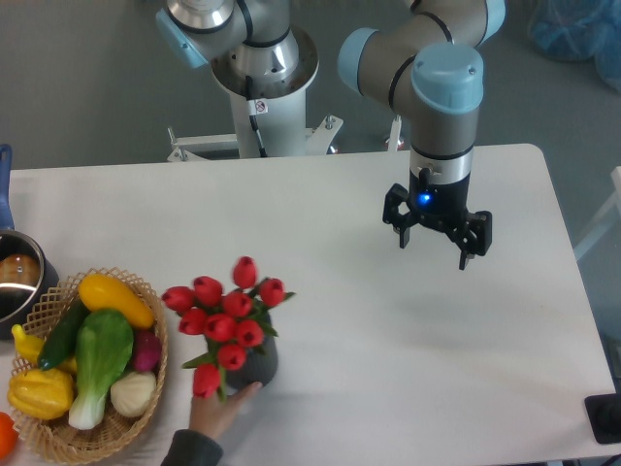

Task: Pick up the flowers from the vase
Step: 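Move the open gripper toward the red tulips in the black vase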

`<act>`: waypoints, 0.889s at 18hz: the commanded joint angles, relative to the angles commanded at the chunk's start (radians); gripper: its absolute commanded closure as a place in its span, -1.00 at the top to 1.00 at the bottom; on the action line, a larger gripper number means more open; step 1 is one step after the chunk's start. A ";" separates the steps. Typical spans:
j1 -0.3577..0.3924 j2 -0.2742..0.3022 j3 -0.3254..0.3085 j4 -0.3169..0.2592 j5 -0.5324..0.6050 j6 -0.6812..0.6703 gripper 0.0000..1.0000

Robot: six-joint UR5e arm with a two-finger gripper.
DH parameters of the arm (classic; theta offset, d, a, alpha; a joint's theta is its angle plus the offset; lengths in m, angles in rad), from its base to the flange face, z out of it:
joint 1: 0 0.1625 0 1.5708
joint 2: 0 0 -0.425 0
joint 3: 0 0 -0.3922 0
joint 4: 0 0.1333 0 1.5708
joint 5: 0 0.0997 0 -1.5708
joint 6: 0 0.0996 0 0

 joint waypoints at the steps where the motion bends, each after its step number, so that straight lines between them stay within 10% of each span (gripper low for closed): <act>1: 0.002 0.002 0.000 -0.002 0.000 0.000 1.00; 16: 0.011 0.048 -0.087 0.006 -0.109 -0.008 1.00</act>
